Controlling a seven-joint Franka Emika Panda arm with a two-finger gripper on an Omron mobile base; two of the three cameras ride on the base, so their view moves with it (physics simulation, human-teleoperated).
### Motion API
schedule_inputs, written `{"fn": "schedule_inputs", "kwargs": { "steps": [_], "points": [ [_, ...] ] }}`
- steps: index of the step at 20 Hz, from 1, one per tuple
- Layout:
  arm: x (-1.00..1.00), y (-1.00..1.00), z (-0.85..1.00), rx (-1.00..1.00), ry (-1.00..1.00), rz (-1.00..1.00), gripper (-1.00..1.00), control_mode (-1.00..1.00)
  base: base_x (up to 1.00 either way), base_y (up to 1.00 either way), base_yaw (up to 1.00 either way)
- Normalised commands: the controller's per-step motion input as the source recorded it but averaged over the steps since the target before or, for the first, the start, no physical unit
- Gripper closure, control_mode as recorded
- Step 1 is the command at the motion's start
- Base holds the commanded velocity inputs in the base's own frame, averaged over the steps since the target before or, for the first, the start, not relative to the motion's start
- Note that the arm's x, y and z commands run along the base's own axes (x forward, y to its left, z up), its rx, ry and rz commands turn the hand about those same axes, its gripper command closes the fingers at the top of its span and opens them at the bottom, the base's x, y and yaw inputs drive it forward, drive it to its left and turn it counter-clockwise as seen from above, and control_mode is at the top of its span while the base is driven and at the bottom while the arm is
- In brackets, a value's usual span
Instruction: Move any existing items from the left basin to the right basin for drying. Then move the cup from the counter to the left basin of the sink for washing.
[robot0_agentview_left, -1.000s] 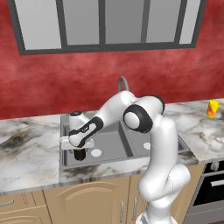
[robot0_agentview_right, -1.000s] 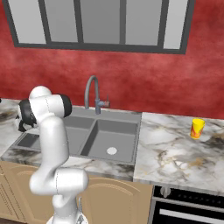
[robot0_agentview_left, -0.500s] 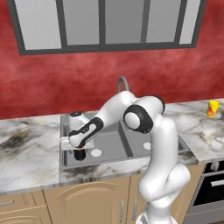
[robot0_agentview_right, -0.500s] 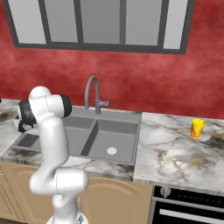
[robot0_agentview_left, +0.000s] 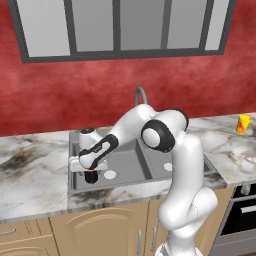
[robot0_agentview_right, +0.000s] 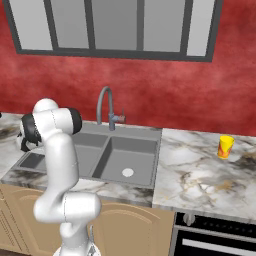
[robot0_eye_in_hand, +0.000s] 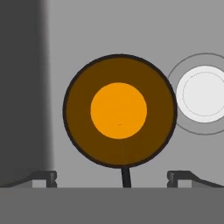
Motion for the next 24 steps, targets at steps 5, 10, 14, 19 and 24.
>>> {"fn": "schedule_inputs", "kwargs": {
  "steps": [5, 10, 14, 19, 24],
  "points": [
    [-0.24, -0.15, -0.02, 0.00, -0.01, 0.00, -1.00, -1.00, 0.00, 0.00, 0.00],
    [-0.09, -0.12, 0.00, 0.00, 0.00, 0.00, -1.00, -1.00, 0.00, 0.00, 0.00],
    [-0.01, -0.07, -0.04, 0.00, 0.00, 0.00, -1.00, -1.00, 0.00, 0.00, 0.00],
    [0.04, -0.01, -0.18, 0.00, 0.00, 0.00, -1.00, -1.00, 0.00, 0.00, 0.00],
    [0.15, 0.00, -0.16, 0.00, 0.03, 0.00, -1.00, -1.00, 0.00, 0.00, 0.00]
  ]
}}
